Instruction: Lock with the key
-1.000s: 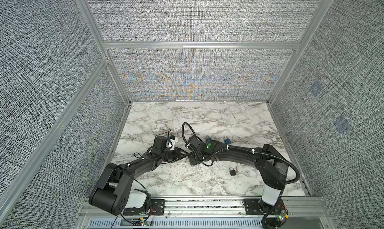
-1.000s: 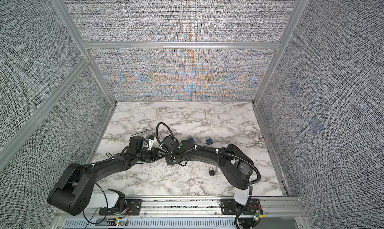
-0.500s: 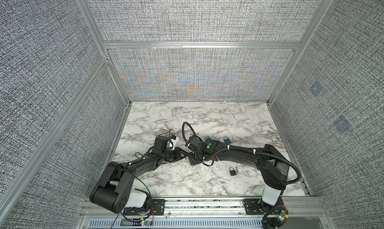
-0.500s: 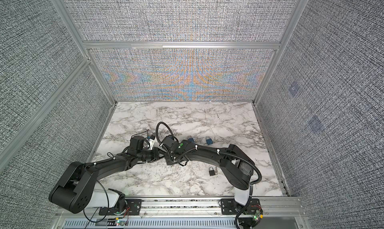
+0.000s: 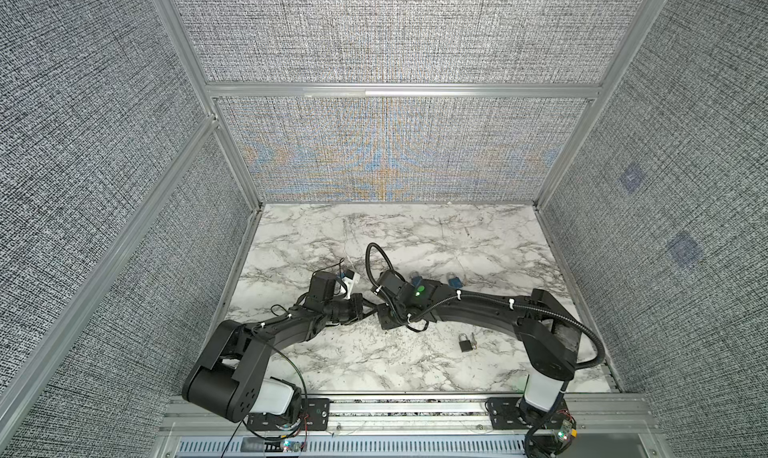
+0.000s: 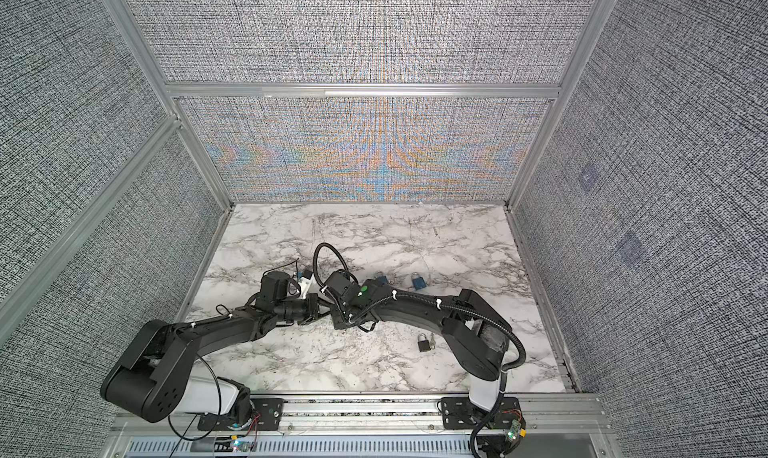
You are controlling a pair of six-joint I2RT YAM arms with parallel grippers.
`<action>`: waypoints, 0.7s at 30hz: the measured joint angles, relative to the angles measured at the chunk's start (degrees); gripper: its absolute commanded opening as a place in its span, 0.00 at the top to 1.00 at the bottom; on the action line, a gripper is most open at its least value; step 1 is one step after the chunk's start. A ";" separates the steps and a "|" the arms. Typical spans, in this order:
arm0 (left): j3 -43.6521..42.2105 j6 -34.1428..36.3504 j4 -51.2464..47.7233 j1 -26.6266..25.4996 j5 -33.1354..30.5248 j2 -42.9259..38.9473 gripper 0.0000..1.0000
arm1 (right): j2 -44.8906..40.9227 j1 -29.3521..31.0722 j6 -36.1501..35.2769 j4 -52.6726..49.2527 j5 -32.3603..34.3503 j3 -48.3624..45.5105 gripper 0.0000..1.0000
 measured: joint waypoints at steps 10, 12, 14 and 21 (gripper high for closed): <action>1.29 -6.58 1.27 -0.90 -3.65 -6.29 1.00 | -15.82 -2.80 0.15 18.12 -3.61 -18.91 0.45; 2.89 -7.85 1.16 -1.16 -4.94 -7.98 1.00 | -17.94 -2.64 -0.70 22.49 -4.46 -21.44 0.45; 4.33 -8.37 0.74 -1.36 -6.01 -9.27 1.00 | -19.19 -2.67 -1.90 25.62 -4.83 -22.99 0.45; 8.74 -9.38 -3.15 -1.86 -9.42 -11.30 1.00 | -19.67 -2.91 -7.63 30.93 -0.02 -21.92 0.46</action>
